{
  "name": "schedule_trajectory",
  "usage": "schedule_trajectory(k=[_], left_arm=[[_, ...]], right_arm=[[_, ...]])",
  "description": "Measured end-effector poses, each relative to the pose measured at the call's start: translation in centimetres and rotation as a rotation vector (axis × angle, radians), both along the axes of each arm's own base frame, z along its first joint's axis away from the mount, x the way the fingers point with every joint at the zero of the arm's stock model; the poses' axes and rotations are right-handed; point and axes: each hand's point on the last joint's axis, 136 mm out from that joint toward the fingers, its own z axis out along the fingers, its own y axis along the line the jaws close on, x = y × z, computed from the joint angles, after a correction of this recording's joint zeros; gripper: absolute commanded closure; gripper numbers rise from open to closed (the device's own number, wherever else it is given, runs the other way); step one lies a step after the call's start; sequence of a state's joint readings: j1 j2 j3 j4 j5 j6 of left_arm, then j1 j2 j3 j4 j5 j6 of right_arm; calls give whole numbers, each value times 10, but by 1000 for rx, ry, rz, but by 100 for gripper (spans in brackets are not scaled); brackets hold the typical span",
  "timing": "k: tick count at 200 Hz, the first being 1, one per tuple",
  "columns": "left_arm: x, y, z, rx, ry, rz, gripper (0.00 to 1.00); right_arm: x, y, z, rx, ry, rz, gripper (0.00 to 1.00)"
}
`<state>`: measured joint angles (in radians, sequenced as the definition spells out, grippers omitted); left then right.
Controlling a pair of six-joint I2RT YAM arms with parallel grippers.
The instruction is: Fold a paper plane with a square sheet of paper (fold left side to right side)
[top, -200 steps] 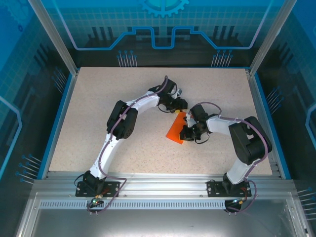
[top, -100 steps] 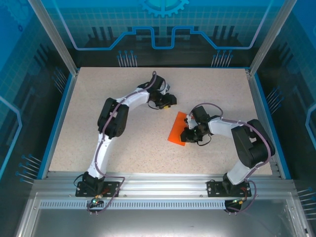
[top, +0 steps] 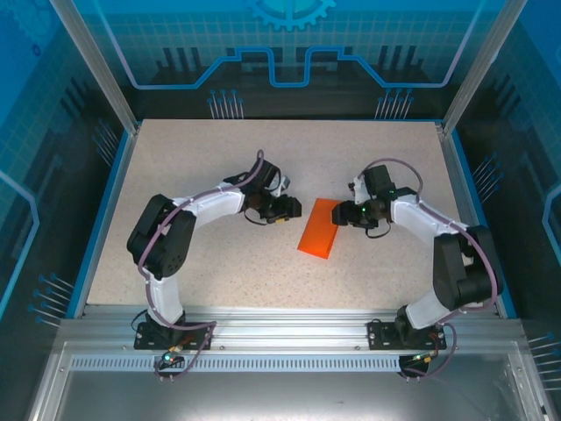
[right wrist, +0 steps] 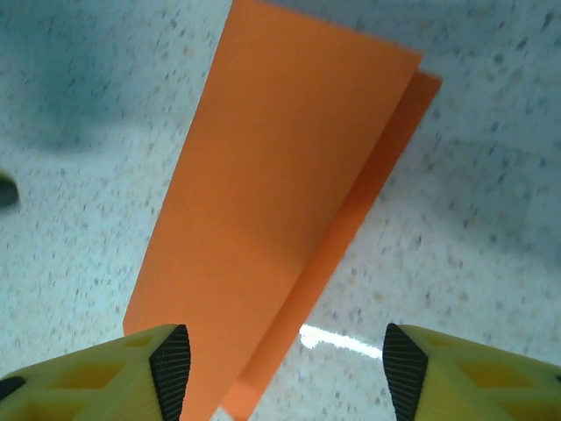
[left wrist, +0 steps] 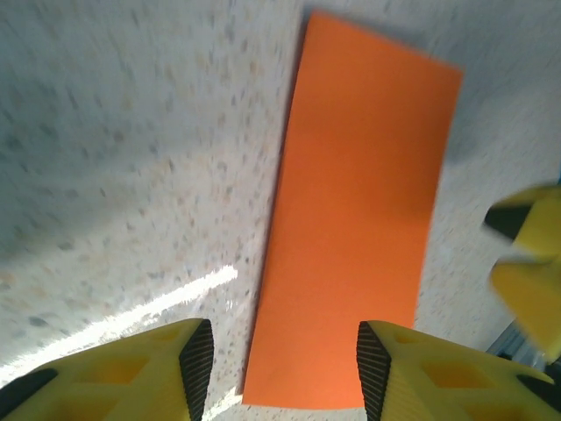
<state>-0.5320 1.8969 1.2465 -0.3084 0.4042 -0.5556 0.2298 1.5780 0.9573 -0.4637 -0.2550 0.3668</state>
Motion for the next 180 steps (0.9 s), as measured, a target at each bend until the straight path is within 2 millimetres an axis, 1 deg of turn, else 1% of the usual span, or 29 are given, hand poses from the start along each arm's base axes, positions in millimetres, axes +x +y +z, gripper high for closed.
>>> schedule_trajectory(k=[21,42,58,87,94,103,121,128,148,180], left_arm=[[-9,-10,-9,12,20,-17,49],[-14,-14,-16,19,35,-24,50],[-14,-14,-20,29,40,-21,49],[-10,-10,-21,49,23,-8,49],[-10,-9,-20,56,17,-3,49],[-10,-6,-18,67,5,4,49],[-11,2,-8,81,-29,20,48],[-12,6,-2,88,-49,28,48],[-19,21,18,106,-115,46,46],[-35,48,56,126,-251,67,44]], right_arm=[[7,2,-14,5,45,-21,36],[7,7,-30,23,107,-40,40],[8,12,-37,55,139,-56,46],[12,21,-33,116,140,-61,60],[13,24,-31,131,135,-60,65],[14,27,-29,152,136,-61,75],[16,33,-24,192,124,-42,91],[17,36,-22,211,123,-34,95],[15,44,-16,260,123,-2,100],[7,59,-2,333,131,80,100]])
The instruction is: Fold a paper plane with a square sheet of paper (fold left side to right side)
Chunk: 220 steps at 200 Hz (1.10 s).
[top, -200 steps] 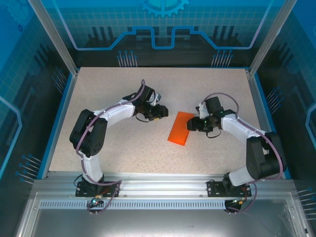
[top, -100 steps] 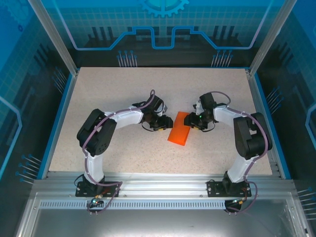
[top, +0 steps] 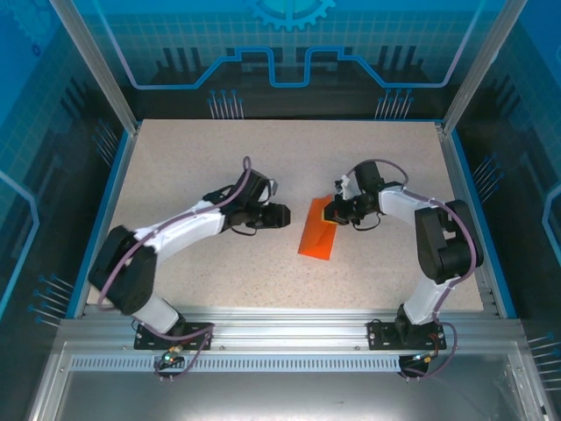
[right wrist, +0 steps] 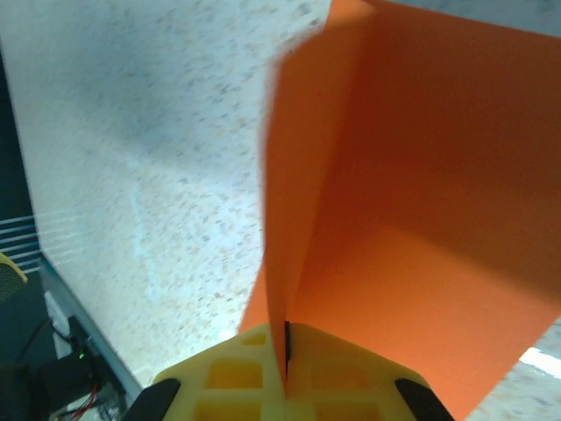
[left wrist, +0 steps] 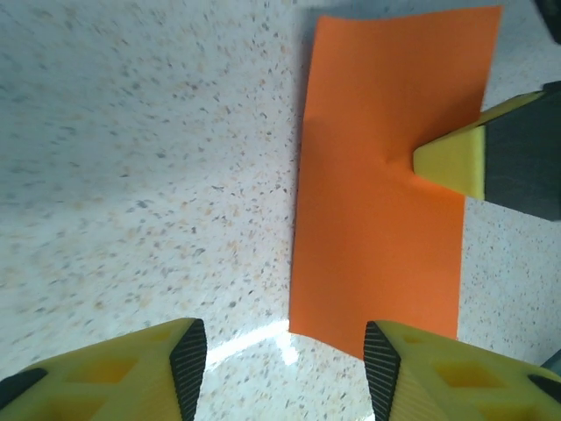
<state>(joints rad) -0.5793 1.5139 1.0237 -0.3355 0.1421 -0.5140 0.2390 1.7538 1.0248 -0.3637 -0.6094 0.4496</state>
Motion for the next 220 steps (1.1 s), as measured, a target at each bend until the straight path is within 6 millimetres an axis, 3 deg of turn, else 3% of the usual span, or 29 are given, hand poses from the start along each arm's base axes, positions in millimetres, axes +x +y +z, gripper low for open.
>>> schedule_trajectory(k=[53,86,113,134,182,210,220], left_arm=[[-26,36,30,34,-161,9,40],[-40,34,35,35,-206,-38,39],[-50,17,37,36,-235,-108,39],[-58,-1,35,35,-251,-161,38],[-80,-56,-5,138,-216,-301,35],[-83,-93,-15,196,-232,-352,33],[-83,-104,-15,214,-241,-361,32]], right_arm=[[-16,15,25,86,-12,89,100],[-19,22,27,105,3,111,98],[-13,34,25,104,10,136,97],[-12,32,20,85,22,128,97],[-13,27,8,48,56,112,95],[-13,23,7,44,67,103,94],[-13,22,6,42,70,99,88]])
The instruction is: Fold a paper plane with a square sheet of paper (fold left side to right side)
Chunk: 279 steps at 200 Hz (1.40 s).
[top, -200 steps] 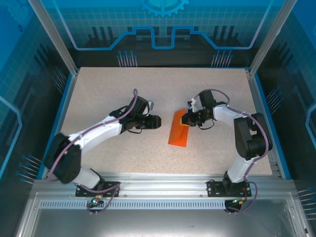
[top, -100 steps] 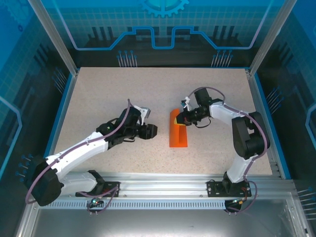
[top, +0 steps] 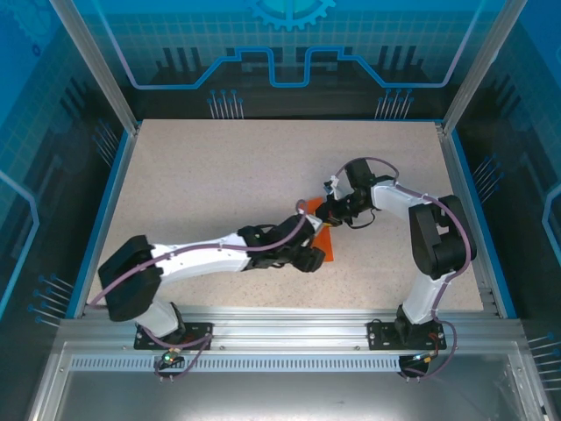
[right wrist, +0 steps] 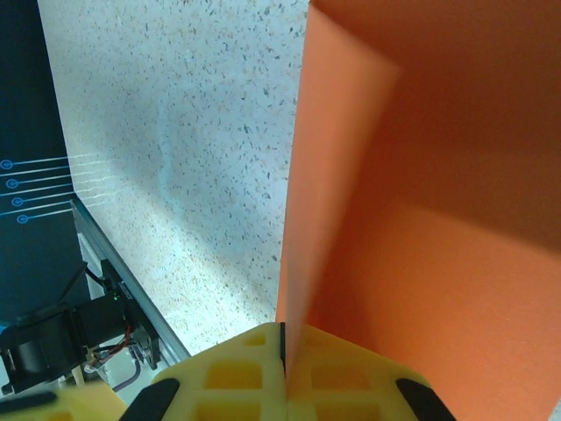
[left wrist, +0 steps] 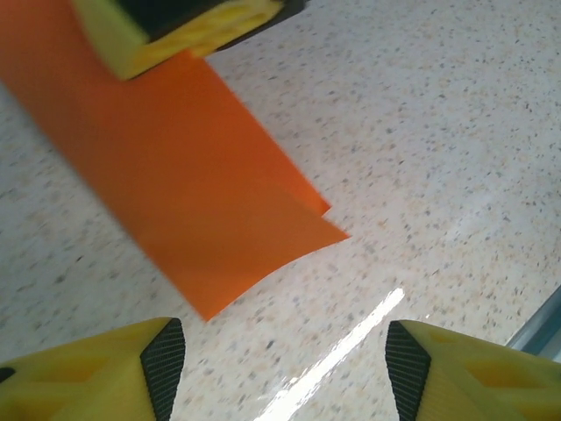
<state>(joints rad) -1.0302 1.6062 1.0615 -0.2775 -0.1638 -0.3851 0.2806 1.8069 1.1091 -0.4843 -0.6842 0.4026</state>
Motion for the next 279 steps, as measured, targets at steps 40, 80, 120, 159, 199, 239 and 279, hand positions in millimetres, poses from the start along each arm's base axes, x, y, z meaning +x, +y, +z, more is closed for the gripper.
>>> schedule_trajectory(k=[40,80,120,159,199,239,279], left_arm=[[3,-33,-5,59,-43,-8,29],[4,-42,-14,135,-61,-1,27],[9,-38,-22,225,-85,45,28],[12,-33,-34,290,-83,56,35],[16,-34,-45,336,-83,59,50],[17,-31,-46,353,-89,64,64],[19,-29,-45,359,-100,72,76]], right_arm=[[0,-5,-2,-27,6,-5,75],[1,-12,-3,-34,19,-23,75],[1,-13,-3,-34,23,-25,75],[1,-13,-2,-34,23,-26,75],[1,-13,-3,-34,23,-26,75],[1,-13,-3,-35,23,-26,75],[0,-14,-4,-41,28,-24,75]])
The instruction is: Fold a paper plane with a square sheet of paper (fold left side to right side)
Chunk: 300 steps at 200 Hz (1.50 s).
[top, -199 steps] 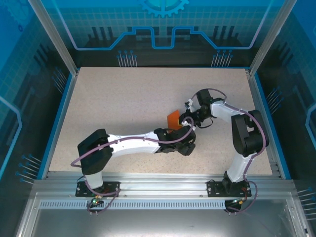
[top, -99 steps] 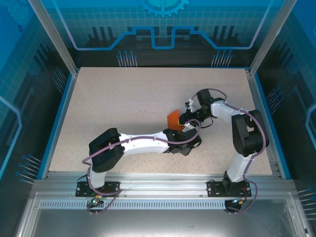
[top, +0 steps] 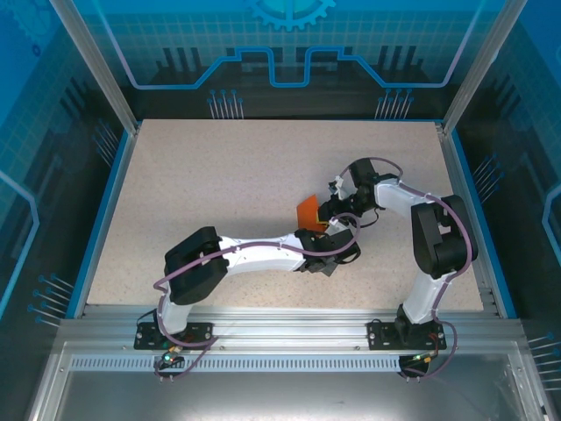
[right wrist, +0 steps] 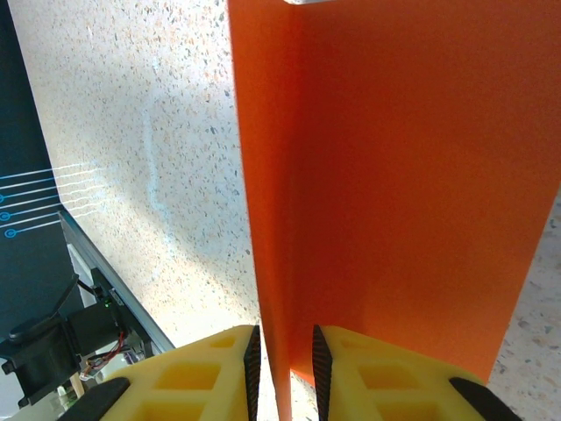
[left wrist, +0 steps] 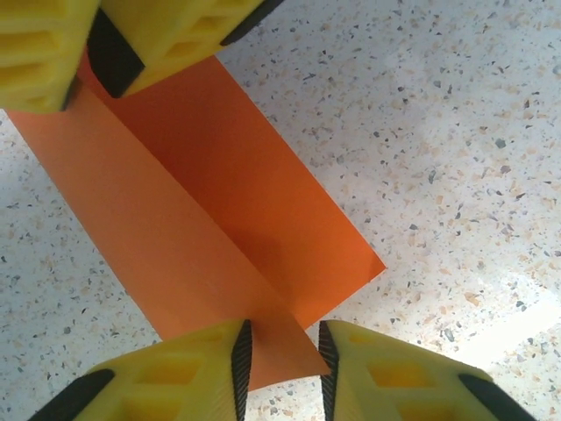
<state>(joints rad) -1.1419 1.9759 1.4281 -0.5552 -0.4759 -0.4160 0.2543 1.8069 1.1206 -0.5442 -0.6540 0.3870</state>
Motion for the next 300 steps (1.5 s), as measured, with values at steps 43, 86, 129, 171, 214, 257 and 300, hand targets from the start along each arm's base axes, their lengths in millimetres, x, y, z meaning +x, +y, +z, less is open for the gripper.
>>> schedule_trajectory(k=[43,86,129,171,214,257,300], left_arm=[[1,0,1,-5,-7,-2,86],[0,0,2,-9,-8,-2,94],[-1,-1,5,-41,23,-7,98],[2,5,6,-113,84,-1,98],[5,15,3,-185,154,17,98],[13,27,8,-260,192,43,98],[22,32,11,-288,205,63,98]], right_arm=[[-1,-2,-1,-14,7,0,75],[1,-2,1,-20,-5,6,74],[5,-4,10,-12,-46,-3,59],[19,-27,56,34,-199,-86,51],[4,-54,61,45,-232,-151,68],[-43,-60,26,34,-146,-177,84],[-79,-56,-6,20,-82,-164,89]])
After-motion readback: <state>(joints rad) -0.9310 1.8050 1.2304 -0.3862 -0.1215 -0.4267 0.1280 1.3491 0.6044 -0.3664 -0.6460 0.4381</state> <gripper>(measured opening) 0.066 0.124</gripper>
